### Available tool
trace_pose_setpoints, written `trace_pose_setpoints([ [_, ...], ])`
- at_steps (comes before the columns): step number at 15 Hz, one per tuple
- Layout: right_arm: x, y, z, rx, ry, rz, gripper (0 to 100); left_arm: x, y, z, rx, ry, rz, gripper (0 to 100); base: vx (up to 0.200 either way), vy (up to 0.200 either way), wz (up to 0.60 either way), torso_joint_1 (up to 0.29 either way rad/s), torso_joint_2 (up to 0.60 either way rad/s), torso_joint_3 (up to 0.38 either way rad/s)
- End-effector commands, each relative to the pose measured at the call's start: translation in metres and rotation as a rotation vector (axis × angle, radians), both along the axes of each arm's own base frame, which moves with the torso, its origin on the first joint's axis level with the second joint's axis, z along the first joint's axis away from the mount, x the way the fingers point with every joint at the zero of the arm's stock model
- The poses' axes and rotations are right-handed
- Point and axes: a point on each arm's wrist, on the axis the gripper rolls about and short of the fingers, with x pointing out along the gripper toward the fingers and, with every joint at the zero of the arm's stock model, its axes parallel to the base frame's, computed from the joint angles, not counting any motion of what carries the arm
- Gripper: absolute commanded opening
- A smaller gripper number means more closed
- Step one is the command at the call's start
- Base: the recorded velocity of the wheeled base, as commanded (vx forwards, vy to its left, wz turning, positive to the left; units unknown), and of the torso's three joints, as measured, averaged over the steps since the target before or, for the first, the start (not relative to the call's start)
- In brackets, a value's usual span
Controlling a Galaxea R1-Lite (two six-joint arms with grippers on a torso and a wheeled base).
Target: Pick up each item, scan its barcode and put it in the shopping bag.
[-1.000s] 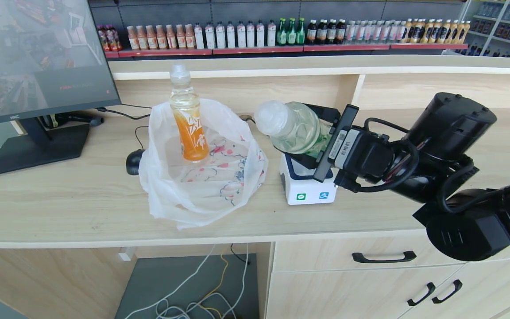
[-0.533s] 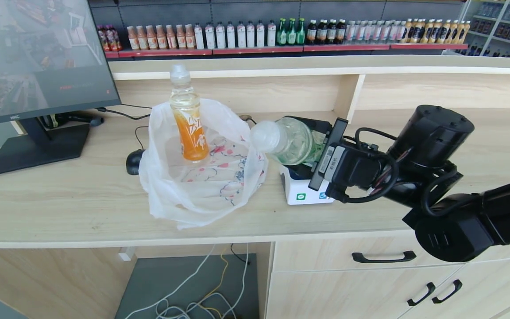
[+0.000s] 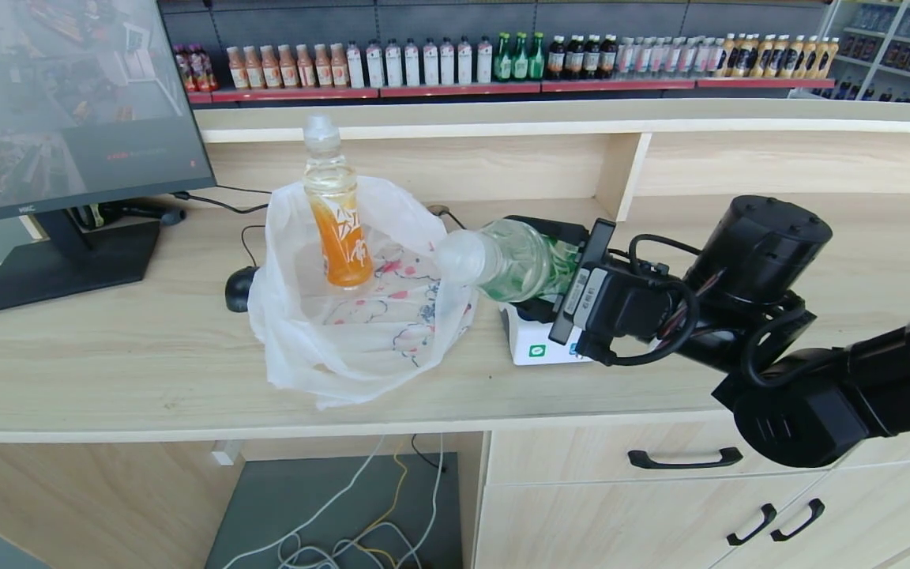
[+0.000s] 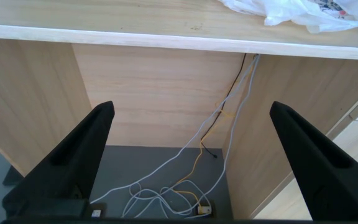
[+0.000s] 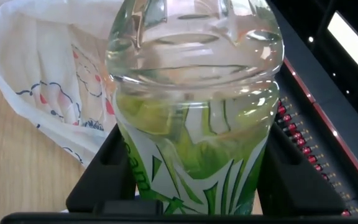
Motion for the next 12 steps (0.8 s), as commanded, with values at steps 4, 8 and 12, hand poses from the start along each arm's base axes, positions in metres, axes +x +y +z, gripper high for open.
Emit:
trace_pose_setpoints([
  [4, 0.0012, 0.0008, 0.0026, 0.006, -0.007, 0.001, 0, 0.0000, 0.0000, 0.0000, 0.000, -0.001, 0.000, 100, 0.000, 0.000, 0.00, 0.000, 0.00, 0.000],
  [8, 0.0011, 0.0008, 0.0022, 0.005, -0.006, 0.001, 0, 0.0000, 0.0000, 0.0000, 0.000, -0.001, 0.000, 100, 0.000, 0.000, 0.00, 0.000, 0.00, 0.000],
  [12, 0.0008, 0.0006, 0.0024, 0.007, -0.003, 0.000, 0, 0.0000, 0.0000, 0.0000, 0.000, -0.001, 0.000, 100, 0.000, 0.000, 0.00, 0.000, 0.00, 0.000],
])
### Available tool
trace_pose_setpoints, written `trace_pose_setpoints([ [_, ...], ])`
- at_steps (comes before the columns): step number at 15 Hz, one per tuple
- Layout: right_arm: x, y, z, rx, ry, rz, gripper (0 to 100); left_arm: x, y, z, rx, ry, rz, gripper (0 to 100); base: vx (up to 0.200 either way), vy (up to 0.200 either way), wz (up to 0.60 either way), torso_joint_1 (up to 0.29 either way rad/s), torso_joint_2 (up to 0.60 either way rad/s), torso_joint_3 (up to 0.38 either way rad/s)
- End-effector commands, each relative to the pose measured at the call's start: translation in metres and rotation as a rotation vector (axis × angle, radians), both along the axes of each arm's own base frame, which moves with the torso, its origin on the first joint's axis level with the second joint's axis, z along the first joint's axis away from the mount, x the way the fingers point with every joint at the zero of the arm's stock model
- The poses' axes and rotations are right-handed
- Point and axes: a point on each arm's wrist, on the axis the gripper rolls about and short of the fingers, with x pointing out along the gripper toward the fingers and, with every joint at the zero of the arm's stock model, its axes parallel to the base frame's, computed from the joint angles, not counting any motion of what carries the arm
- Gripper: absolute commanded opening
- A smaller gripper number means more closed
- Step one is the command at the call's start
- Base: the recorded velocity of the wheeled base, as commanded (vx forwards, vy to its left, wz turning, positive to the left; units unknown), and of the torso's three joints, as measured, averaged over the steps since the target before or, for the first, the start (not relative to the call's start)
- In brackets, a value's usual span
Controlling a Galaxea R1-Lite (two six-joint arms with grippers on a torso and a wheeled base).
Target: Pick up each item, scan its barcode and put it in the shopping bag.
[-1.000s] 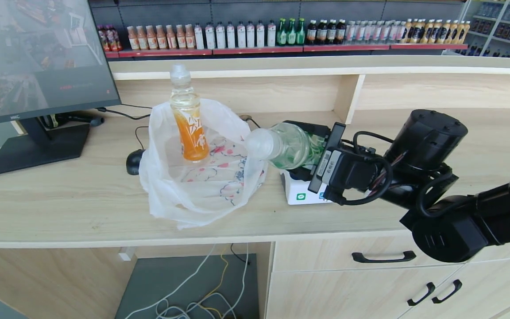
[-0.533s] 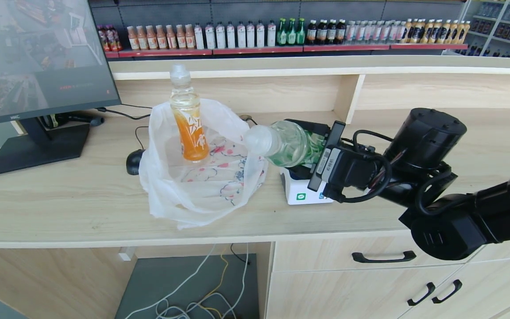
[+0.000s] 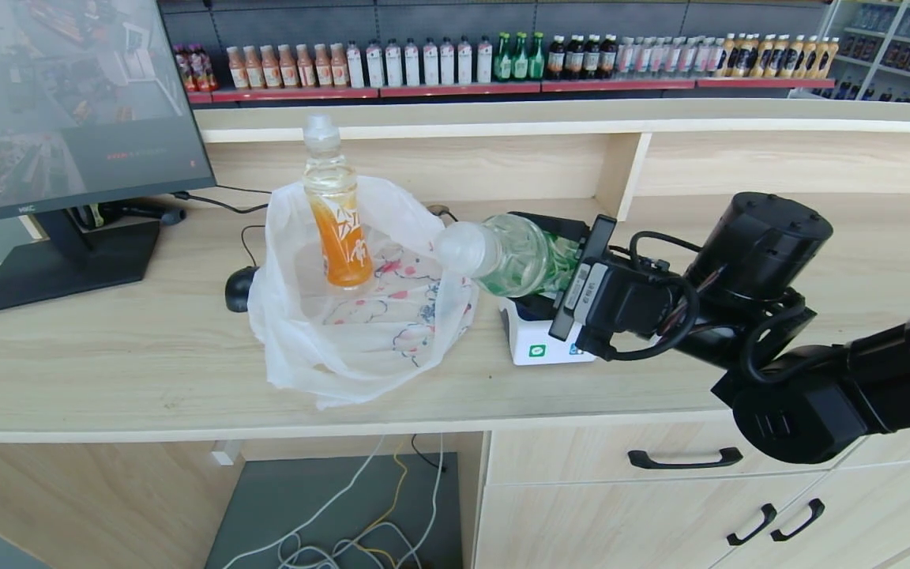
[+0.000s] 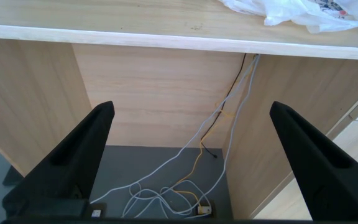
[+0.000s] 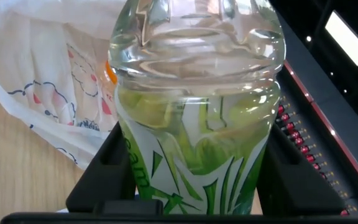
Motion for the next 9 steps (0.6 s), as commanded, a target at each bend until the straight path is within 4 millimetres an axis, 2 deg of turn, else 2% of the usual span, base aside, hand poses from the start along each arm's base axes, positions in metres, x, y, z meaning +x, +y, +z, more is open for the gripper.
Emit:
trace_pose_setpoints([
  [1, -0.001, 0.000, 0.003, 0.006, -0.006, 0.000, 0, 0.000, 0.000, 0.000, 0.000, -0.001, 0.000, 100, 0.000, 0.000, 0.00, 0.000, 0.00, 0.000],
  [5, -0.008, -0.005, 0.017, 0.044, -0.009, 0.000, 0, 0.000, 0.000, 0.000, 0.000, -0.001, 0.000, 100, 0.000, 0.000, 0.00, 0.000, 0.00, 0.000],
  [9, -0.015, -0.009, 0.044, 0.151, 0.011, -0.006, 0, 0.000, 0.000, 0.000, 0.000, -0.001, 0.000, 100, 0.000, 0.000, 0.00, 0.000, 0.00, 0.000],
])
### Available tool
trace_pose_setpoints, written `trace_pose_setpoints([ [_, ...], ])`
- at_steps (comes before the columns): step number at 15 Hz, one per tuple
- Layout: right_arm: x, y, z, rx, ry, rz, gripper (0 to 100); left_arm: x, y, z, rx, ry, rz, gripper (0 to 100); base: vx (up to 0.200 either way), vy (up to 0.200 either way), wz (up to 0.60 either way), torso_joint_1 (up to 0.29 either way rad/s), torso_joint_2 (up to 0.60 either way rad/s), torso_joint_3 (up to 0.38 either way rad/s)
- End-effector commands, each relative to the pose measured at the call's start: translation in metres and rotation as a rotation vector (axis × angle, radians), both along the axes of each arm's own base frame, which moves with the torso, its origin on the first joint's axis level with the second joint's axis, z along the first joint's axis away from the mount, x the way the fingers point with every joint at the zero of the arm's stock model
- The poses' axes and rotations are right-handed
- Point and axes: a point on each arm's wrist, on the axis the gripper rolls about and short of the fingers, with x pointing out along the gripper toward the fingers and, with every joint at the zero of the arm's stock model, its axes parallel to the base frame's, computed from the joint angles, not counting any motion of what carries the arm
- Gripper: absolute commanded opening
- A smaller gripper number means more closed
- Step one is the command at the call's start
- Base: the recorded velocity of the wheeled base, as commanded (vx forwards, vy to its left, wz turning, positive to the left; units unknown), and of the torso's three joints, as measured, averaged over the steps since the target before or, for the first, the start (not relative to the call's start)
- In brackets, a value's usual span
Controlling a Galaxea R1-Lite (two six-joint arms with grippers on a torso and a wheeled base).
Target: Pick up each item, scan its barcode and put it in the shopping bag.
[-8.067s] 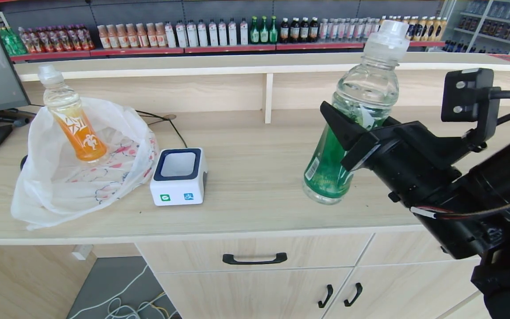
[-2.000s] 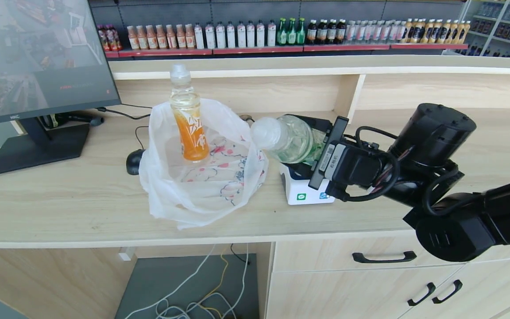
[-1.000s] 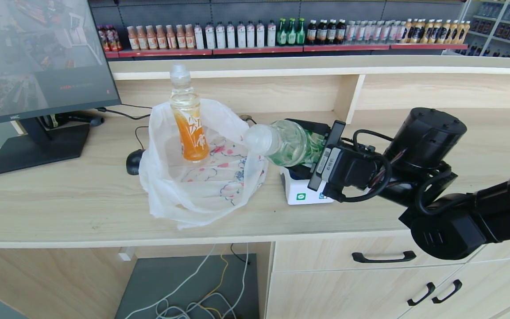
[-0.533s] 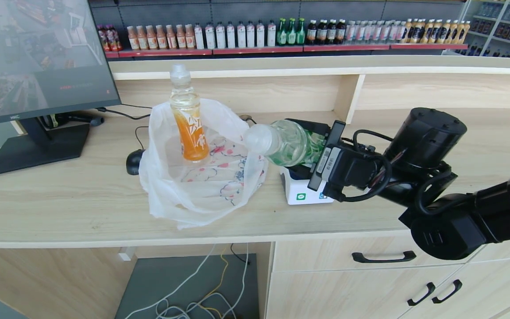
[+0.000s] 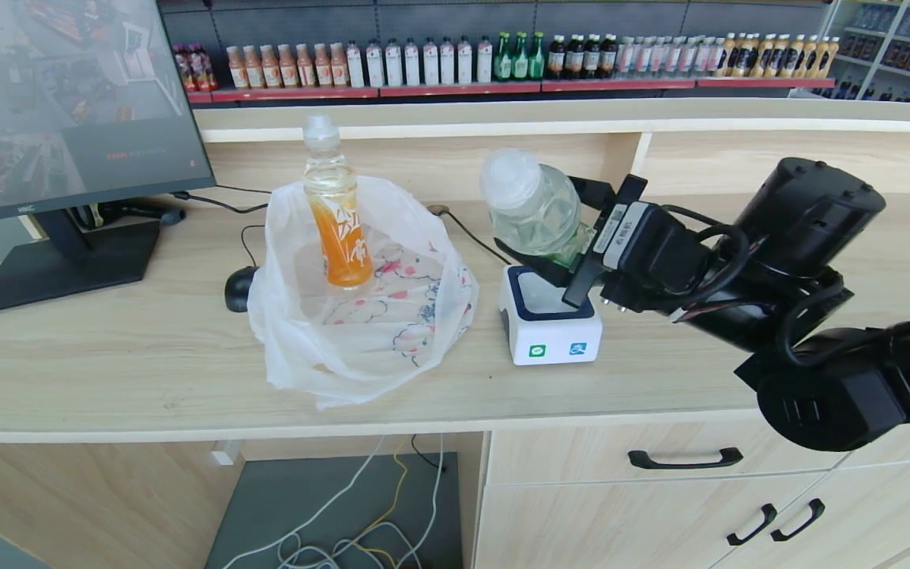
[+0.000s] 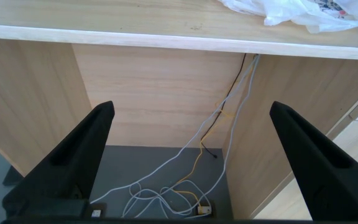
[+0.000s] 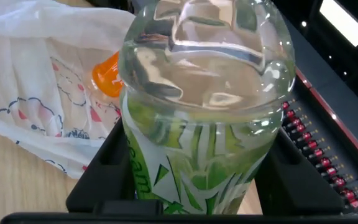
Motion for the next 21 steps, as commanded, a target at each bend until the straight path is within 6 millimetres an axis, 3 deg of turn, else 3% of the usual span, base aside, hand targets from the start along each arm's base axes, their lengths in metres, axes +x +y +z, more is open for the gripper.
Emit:
trace_pose_setpoints([
  [1, -0.007, -0.004, 0.019, 0.058, -0.011, 0.000, 0, 0.000, 0.000, 0.000, 0.000, -0.001, 0.000, 100, 0.000, 0.000, 0.00, 0.000, 0.00, 0.000],
  [8, -0.018, -0.030, 0.047, 0.430, 0.155, -0.035, 0, 0.000, 0.000, 0.000, 0.000, -0.001, 0.000, 100, 0.000, 0.000, 0.00, 0.000, 0.00, 0.000],
  [11, -0.022, -0.042, 0.039, 0.544, 0.206, -0.034, 0, 0.000, 0.000, 0.000, 0.000, -0.001, 0.000, 100, 0.000, 0.000, 0.00, 0.000, 0.00, 0.000],
  [13, -0.028, -0.047, 0.025, 0.694, 0.274, -0.051, 0, 0.000, 0.000, 0.000, 0.000, -0.001, 0.000, 100, 0.000, 0.000, 0.00, 0.000, 0.00, 0.000],
  [15, -0.027, -0.050, 0.006, 0.729, 0.380, -0.096, 0, 0.000, 0.000, 0.000, 0.000, -0.001, 0.000, 100, 0.000, 0.000, 0.00, 0.000, 0.00, 0.000],
  [21, -0.027, -0.053, -0.001, 0.795, 0.425, -0.150, 0, 0.000, 0.000, 0.000, -0.001, -0.001, 0.000, 100, 0.000, 0.000, 0.00, 0.000, 0.00, 0.000],
])
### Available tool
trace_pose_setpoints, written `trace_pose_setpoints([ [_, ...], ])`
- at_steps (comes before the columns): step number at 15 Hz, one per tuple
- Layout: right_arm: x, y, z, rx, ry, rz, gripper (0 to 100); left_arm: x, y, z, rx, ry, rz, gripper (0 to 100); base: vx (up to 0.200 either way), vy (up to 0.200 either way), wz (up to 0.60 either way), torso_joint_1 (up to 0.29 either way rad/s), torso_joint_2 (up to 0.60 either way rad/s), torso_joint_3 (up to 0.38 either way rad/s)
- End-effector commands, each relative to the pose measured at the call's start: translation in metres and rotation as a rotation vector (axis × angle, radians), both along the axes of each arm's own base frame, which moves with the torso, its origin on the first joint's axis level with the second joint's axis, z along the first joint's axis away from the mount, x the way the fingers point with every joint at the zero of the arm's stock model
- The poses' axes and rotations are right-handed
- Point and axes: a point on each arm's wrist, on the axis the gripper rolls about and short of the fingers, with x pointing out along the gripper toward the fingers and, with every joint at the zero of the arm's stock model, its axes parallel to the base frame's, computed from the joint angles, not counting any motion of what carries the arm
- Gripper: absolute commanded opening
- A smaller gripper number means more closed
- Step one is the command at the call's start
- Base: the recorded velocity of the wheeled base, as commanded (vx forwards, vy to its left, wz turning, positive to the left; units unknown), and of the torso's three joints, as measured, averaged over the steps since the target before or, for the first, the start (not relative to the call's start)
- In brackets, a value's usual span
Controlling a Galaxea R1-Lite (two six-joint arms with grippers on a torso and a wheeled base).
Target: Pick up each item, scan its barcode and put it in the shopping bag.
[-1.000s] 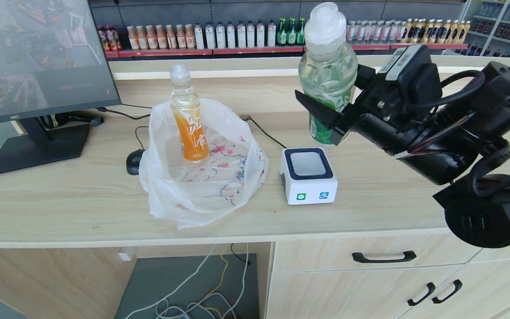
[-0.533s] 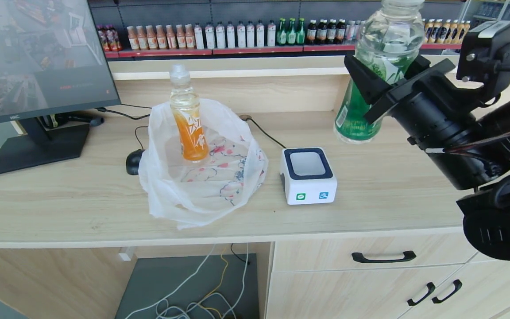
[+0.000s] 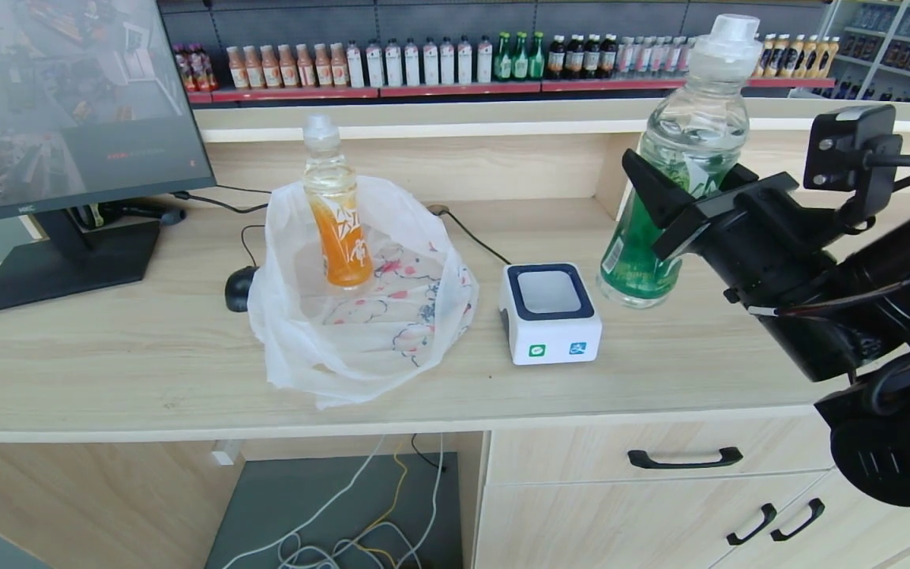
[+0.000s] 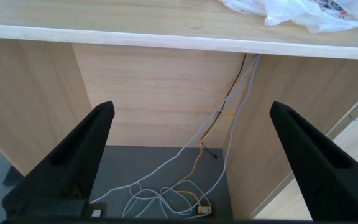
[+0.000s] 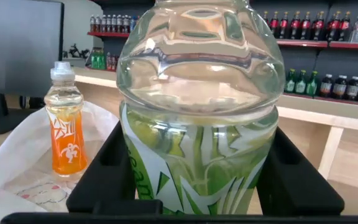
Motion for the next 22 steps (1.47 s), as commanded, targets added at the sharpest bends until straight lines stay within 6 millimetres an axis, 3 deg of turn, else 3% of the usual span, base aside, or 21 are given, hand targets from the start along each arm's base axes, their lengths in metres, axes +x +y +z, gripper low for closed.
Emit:
trace_pose_setpoints([
  [1, -0.0020, 0.0016, -0.0073, 0.019, 0.042, -0.058, 0, 0.0000, 0.0000, 0.0000, 0.000, -0.001, 0.000, 100, 0.000, 0.000, 0.00, 0.000, 0.00, 0.000],
  [13, -0.0048, 0.0020, 0.0012, 0.088, 0.039, -0.072, 0, 0.0000, 0.0000, 0.0000, -0.006, -0.001, 0.002, 100, 0.000, 0.183, 0.00, 0.003, 0.00, 0.003],
  [22, -0.0095, 0.0037, -0.0055, 0.075, 0.066, -0.062, 0, 0.0000, 0.0000, 0.0000, -0.004, -0.001, 0.002, 100, 0.000, 0.200, 0.00, 0.001, 0.00, 0.001],
])
